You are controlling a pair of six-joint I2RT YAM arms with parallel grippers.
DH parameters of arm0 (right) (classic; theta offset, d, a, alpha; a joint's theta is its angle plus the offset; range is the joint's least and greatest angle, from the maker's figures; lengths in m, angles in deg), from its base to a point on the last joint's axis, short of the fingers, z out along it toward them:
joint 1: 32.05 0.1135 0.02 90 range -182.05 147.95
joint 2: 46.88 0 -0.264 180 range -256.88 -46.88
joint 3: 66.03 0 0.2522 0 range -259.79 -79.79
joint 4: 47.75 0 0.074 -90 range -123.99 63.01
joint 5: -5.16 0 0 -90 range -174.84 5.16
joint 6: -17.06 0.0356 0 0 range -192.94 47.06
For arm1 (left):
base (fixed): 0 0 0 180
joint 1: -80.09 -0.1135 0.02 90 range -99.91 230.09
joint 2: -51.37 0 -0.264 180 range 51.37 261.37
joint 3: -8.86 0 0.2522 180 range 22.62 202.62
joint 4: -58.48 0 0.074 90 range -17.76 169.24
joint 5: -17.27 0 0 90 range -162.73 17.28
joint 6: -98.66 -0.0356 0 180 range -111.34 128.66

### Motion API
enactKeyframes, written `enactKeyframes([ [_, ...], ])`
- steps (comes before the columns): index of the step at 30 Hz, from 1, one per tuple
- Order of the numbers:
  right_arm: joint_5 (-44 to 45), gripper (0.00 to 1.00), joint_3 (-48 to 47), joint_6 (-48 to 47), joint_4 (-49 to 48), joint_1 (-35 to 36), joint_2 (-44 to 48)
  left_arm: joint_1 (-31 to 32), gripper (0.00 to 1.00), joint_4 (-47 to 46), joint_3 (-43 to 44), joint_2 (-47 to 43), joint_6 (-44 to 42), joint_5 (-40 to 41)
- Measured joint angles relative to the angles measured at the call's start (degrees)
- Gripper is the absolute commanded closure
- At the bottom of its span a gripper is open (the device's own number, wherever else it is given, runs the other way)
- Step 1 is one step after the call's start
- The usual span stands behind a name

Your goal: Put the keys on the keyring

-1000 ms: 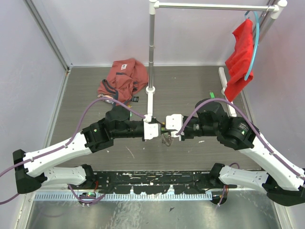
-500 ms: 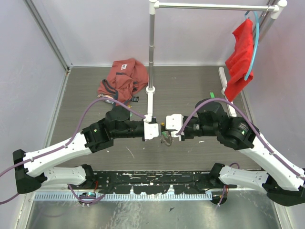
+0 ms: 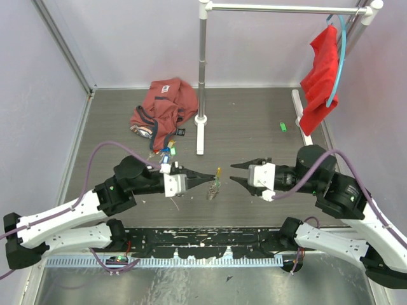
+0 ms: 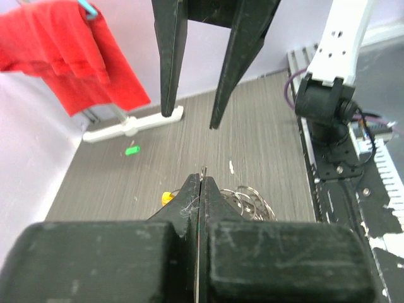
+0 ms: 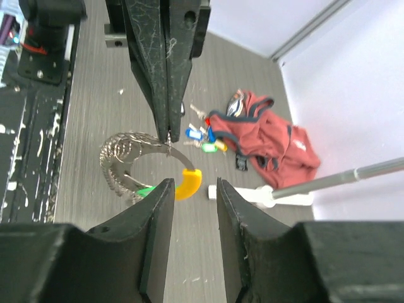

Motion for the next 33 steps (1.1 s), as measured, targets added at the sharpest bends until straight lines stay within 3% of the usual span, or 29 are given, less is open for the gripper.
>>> enactKeyframes([
  [15, -12.4, 0.7, 8.2, 8.5, -18.3, 0.0, 2.1, 0.1, 1.0, -24.7, -10.1, -4.2, 10.6, -4.1],
  [33, -14.6, 0.78, 8.8, 10.8, -22.3, 0.0, 2.3, 0.1, 1.0, -30.2, -10.2, -3.9, 13.0, -4.3],
])
